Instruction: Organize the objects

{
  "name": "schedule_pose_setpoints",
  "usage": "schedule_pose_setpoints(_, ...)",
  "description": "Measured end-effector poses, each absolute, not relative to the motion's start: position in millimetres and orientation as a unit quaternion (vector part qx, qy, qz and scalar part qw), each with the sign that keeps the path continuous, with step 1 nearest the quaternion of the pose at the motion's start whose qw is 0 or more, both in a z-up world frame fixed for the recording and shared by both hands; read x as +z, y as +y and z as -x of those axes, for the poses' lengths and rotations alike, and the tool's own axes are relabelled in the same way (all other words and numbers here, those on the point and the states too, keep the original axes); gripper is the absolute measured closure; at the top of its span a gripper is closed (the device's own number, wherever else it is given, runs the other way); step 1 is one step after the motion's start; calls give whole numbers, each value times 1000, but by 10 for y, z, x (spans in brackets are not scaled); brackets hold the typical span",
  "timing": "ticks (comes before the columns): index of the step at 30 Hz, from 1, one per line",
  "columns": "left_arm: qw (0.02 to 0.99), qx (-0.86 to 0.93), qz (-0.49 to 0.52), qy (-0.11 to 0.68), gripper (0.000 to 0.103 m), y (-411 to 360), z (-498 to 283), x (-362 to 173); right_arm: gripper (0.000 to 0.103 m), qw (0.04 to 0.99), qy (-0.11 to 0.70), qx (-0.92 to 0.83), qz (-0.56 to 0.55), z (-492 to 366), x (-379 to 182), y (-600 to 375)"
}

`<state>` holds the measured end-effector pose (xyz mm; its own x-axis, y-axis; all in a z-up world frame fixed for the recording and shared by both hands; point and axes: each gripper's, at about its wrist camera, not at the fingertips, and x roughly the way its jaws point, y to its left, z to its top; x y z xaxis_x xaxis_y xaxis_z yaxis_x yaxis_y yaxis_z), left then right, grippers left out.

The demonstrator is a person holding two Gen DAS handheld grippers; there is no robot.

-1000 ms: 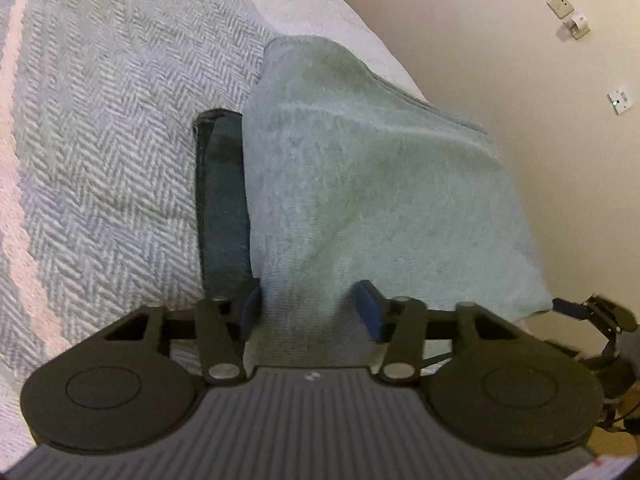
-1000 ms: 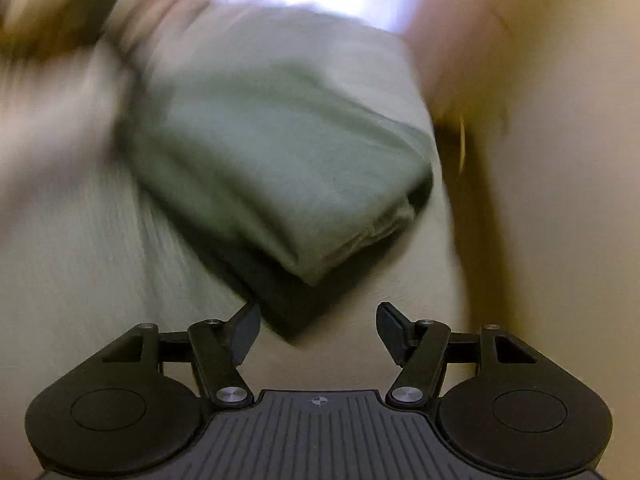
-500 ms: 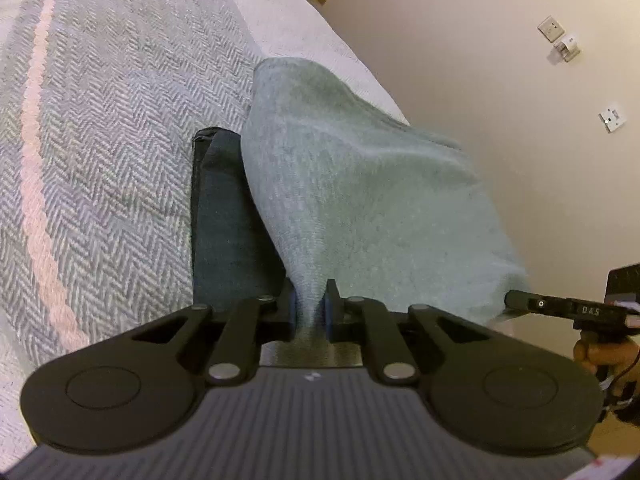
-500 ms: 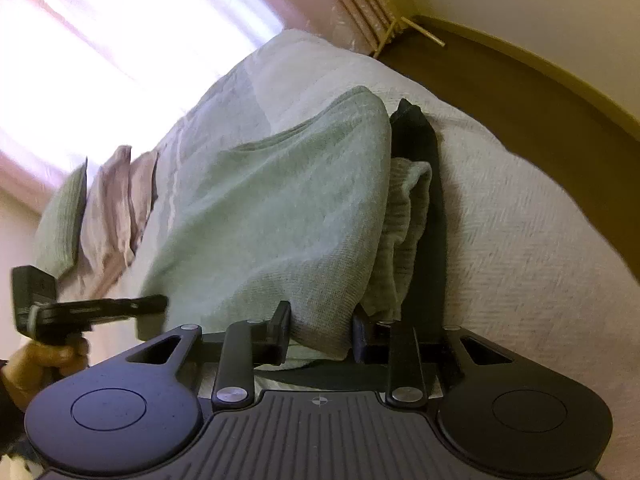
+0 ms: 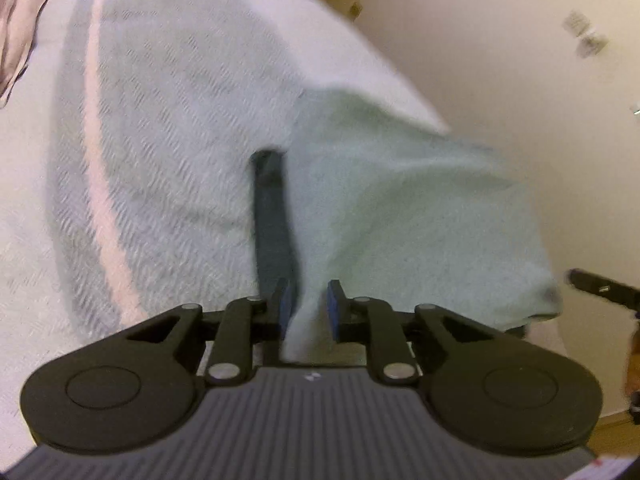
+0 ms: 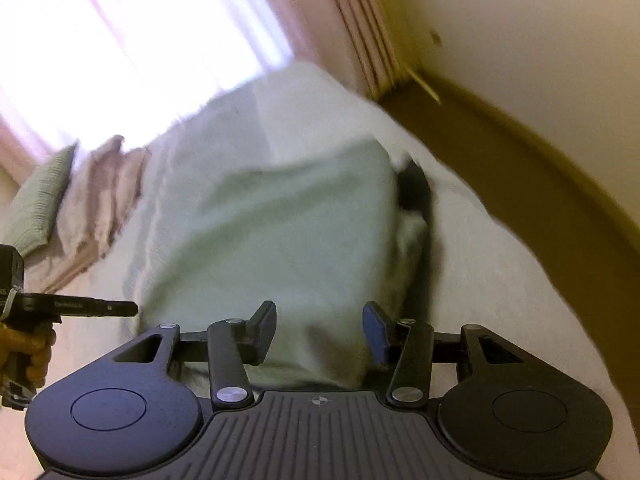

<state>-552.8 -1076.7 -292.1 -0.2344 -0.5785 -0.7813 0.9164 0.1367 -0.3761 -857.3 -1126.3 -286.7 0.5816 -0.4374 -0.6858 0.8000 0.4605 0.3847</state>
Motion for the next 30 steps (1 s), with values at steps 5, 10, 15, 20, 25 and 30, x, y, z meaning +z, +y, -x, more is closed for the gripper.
schedule_pose_setpoints(5, 551, -648, -198, 488, 89, -11002, 5706, -3238, 58, 814, 281, -347, -371, 8353, -3210, -11375)
schedule_pose_setpoints(10, 556, -623, -185, 519, 89, -11022, 5662, -3424, 58, 814, 262, -334, -396, 8497, -3410, -11493)
schedule_pose_setpoints(15, 581, -594, -194, 522, 88, -10786, 5652, -3005, 40, 791, 295, -349, -408, 8527, -3101, -11376)
schedule_pose_setpoints(20, 628, -544, -152, 536, 72, -10269, 5629, -2540, 31, 763, 287, -359, -454, 8635, -2871, -11040)
schedule_pose_setpoints(25, 655, -535, -170, 506, 43, -9890, 5866, -2159, 30, 738, 294, -399, -459, 8680, -2632, -10600)
schedule_pose_setpoints(30, 663, -565, -201, 448, 13, -9450, 6163, -1764, 30, 731, 288, -450, -424, 8680, -2225, -10022)
